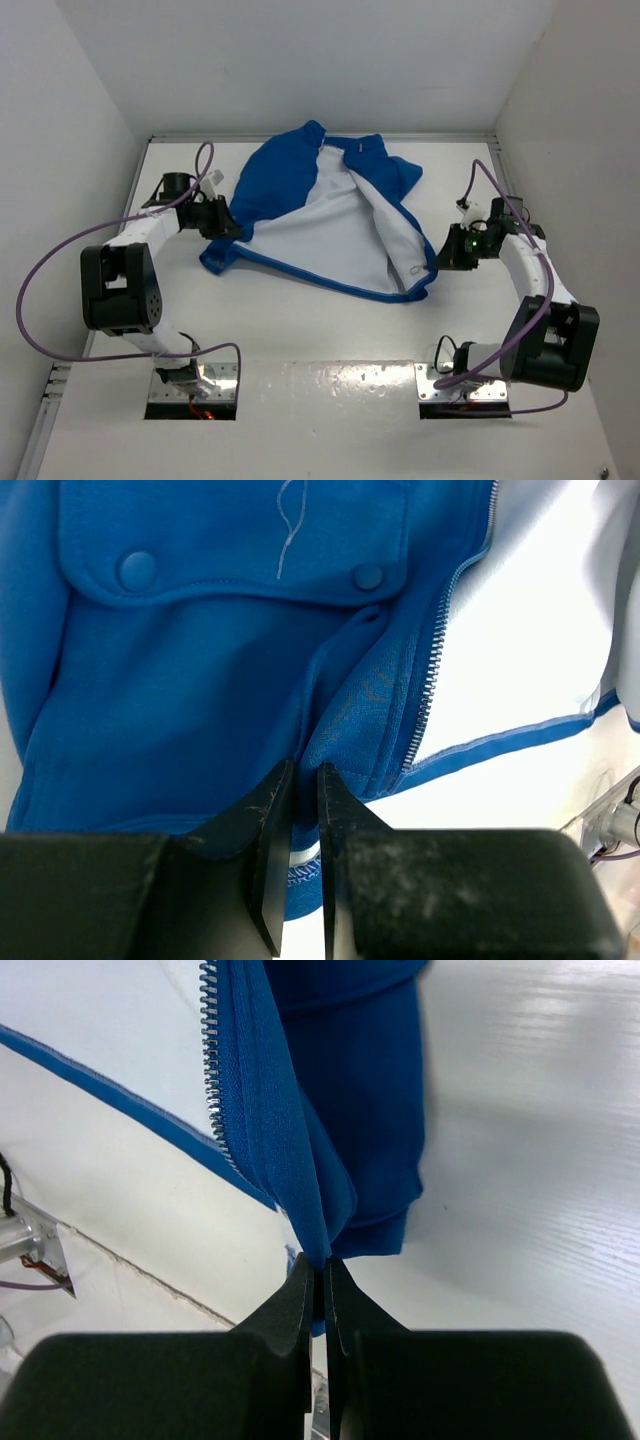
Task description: Zip up the jacket
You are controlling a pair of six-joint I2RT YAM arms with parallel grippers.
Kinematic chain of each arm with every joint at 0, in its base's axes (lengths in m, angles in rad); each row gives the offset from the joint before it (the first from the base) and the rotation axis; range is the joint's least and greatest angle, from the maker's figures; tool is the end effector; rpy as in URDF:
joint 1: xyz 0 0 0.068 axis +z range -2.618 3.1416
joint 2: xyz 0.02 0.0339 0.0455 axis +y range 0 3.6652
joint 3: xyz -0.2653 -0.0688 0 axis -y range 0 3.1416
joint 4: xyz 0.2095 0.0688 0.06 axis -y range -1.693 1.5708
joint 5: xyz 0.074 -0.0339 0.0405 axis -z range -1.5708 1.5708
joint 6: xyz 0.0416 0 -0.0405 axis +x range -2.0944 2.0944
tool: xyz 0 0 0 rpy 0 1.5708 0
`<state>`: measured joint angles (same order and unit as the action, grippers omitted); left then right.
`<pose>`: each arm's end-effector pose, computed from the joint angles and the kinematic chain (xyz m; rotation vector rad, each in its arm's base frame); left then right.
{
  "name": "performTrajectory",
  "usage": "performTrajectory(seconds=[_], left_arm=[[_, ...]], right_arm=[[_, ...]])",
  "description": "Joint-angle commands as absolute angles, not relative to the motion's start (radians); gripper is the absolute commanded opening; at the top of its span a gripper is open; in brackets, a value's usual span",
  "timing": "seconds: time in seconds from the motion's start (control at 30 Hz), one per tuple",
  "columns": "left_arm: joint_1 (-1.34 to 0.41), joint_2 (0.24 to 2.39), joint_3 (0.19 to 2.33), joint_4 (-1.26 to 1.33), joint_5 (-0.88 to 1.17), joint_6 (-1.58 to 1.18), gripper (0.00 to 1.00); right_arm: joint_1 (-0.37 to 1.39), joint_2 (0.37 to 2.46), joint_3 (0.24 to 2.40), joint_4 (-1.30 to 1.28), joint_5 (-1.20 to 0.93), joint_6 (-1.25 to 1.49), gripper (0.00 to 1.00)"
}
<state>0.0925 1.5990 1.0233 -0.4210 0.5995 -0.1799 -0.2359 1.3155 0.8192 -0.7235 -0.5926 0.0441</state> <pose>0.2956 0.0039 0.2240 -0.1128 2.4925 -0.7993 0.2029 -0.0249 0.2213 0.2270 2.6355 0.7578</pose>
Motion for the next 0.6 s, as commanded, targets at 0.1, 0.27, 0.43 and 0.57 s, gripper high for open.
performTrajectory(seconds=[0.1, 0.27, 0.43, 0.57], left_arm=[[0.156, 1.563, 1.043, -0.411, 0.638, -0.14, 0.2], [0.19, 1.554, 1.074, -0.42, 0.667, -0.13, 0.23], [0.213, 1.563, 1.094, -0.42, 0.676, -0.121, 0.24], [0.204, 1.574, 1.103, -0.42, 0.709, -0.121, 0.14]], right_arm=[[-0.284, 1.292, 0.845, -0.768, -0.609, -0.034, 0.0], [-0.31, 1.299, 0.854, -0.788, -0.612, -0.058, 0.0], [-0.341, 1.307, 0.867, -0.796, -0.615, -0.078, 0.0], [-0.348, 1.316, 0.887, -0.792, -0.633, -0.08, 0.0]])
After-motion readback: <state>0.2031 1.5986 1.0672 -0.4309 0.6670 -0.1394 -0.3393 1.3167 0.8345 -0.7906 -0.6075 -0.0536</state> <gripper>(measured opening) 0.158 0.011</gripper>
